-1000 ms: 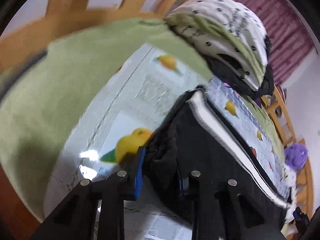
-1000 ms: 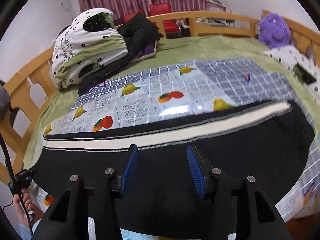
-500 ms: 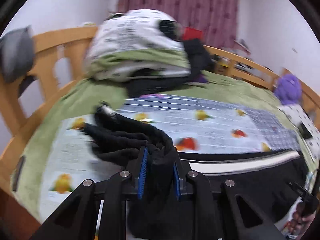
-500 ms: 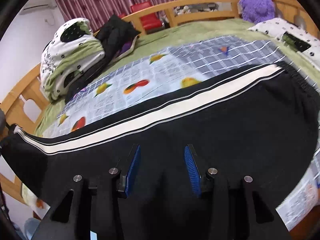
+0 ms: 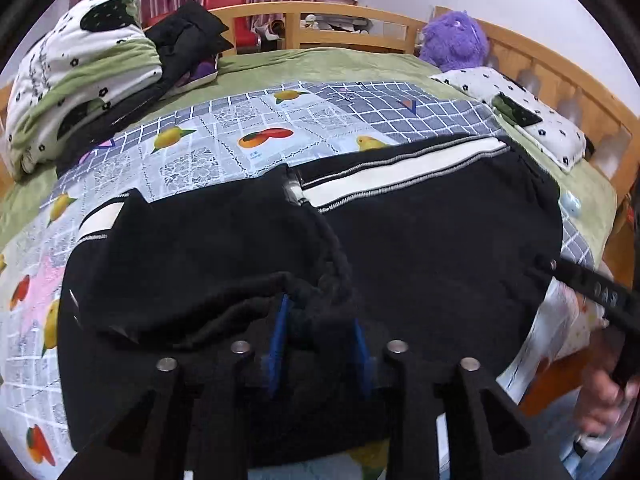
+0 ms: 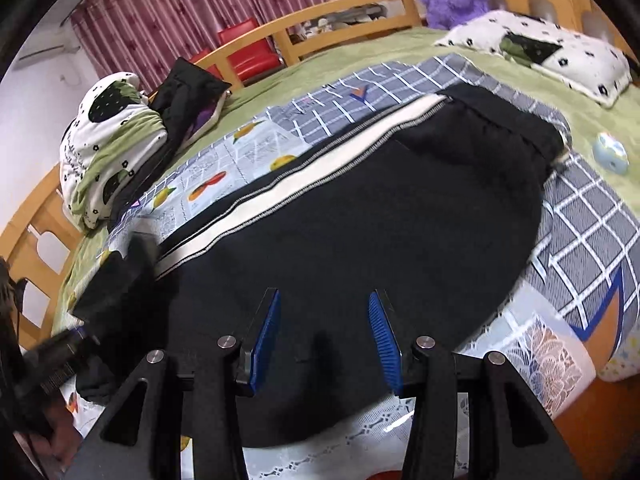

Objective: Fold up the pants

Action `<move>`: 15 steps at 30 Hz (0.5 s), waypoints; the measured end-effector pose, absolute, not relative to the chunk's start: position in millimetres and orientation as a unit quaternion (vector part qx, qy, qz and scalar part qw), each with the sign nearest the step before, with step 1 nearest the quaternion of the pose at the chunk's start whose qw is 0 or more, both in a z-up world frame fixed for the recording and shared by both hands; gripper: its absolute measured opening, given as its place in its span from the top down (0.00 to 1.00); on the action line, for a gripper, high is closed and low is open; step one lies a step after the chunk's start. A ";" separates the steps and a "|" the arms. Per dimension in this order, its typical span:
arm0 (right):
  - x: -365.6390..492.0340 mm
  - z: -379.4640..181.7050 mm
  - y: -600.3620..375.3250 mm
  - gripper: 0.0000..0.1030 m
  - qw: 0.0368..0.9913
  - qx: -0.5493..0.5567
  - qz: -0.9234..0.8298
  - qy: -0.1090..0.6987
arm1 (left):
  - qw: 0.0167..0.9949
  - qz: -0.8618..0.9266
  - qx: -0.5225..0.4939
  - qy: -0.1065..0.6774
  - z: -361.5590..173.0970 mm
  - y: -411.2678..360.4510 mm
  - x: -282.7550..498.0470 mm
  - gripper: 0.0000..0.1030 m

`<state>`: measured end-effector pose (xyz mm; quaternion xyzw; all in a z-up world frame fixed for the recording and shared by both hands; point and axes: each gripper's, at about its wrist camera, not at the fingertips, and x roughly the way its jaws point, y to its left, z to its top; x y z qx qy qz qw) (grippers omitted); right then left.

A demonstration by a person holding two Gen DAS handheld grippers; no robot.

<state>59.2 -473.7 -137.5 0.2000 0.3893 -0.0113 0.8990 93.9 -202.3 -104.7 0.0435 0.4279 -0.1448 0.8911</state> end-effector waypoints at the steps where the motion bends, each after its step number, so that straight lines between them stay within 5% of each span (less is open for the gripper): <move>1: 60.4 -138.1 -472.0 0.55 0.898 0.201 -0.007 0.391 | 0.891 -0.153 0.032 0.427 -99.2 -194.1 89.6 0.64; 3: 65.6 -138.3 -463.6 0.55 0.896 0.202 0.007 0.395 | 0.892 -0.158 0.008 0.424 -88.9 -172.8 84.9 0.43; 5: 71.4 -138.2 -449.8 0.54 0.895 0.195 0.019 0.400 | 0.905 -0.140 -0.012 0.402 -74.3 -145.3 80.1 0.35; 15: 98.1 -144.4 -334.0 0.47 0.880 0.149 0.149 0.425 | 0.924 0.018 -0.076 0.374 -77.1 -1.2 84.5 0.32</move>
